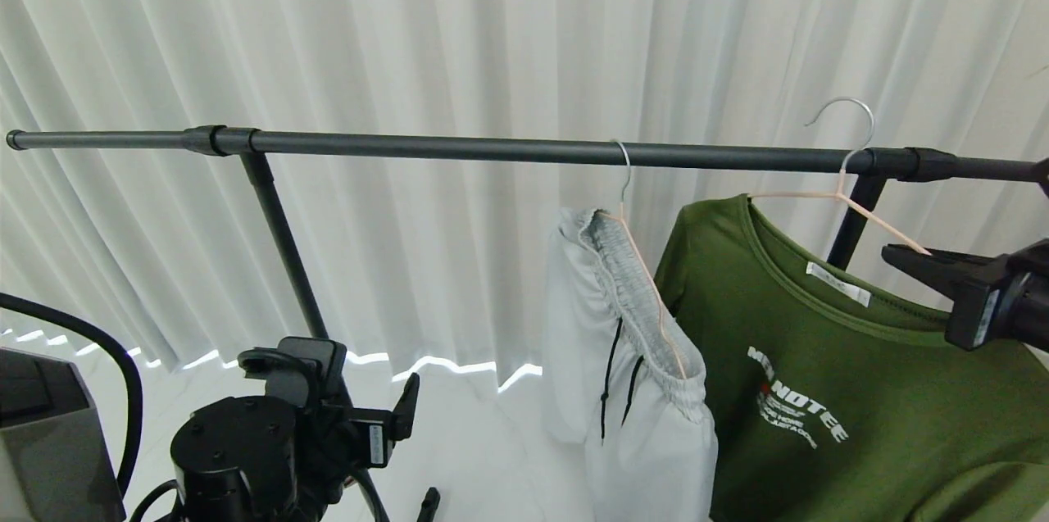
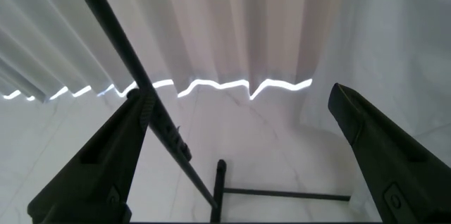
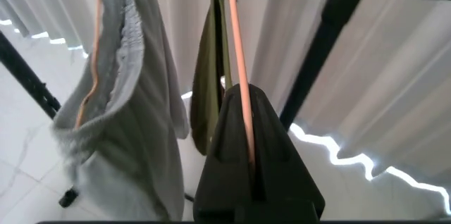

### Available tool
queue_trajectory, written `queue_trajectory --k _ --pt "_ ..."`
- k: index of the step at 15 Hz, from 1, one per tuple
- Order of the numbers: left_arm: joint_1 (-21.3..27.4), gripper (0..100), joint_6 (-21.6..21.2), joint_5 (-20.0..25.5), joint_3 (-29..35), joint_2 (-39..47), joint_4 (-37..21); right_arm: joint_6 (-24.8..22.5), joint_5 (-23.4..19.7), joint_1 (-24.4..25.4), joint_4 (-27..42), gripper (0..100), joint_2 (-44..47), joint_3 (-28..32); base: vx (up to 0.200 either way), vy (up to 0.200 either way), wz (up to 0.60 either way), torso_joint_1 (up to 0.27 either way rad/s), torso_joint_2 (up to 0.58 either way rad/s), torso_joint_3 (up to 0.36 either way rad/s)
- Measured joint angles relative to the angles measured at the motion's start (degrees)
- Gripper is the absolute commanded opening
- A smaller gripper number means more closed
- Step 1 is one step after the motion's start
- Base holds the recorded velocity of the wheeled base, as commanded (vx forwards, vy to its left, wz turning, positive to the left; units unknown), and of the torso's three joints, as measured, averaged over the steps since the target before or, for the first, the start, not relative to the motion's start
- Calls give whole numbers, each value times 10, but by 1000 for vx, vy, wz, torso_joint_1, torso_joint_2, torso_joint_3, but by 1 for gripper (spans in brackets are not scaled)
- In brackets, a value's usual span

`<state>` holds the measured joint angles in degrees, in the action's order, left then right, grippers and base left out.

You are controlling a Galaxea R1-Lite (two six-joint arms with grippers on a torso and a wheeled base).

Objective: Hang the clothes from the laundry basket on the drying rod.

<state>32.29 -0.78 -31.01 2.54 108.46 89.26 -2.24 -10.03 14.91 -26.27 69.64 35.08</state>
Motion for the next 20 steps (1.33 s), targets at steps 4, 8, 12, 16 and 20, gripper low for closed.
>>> queue_trajectory --k 4,8,12,16,20 --pt "13 100 0 0 -7 0 0 5 1 -2 -11 0 74 37 0 0 0 0 0 0" --pt "18 100 -1 0 -9 0 0 6 1 -13 -28 0 118 65 0 0 0 0 0 0" --pt "25 100 -1 0 -10 0 0 6 1 -43 -52 0 148 69 0 0 0 0 0 0" --pt "32 100 -1 0 -15 0 0 3 2 -47 -56 0 164 62 0 0 0 0 0 0" --pt "34 100 -1 0 -15 1 0 1 1 -41 -56 0 170 50 0 0 0 0 0 0"
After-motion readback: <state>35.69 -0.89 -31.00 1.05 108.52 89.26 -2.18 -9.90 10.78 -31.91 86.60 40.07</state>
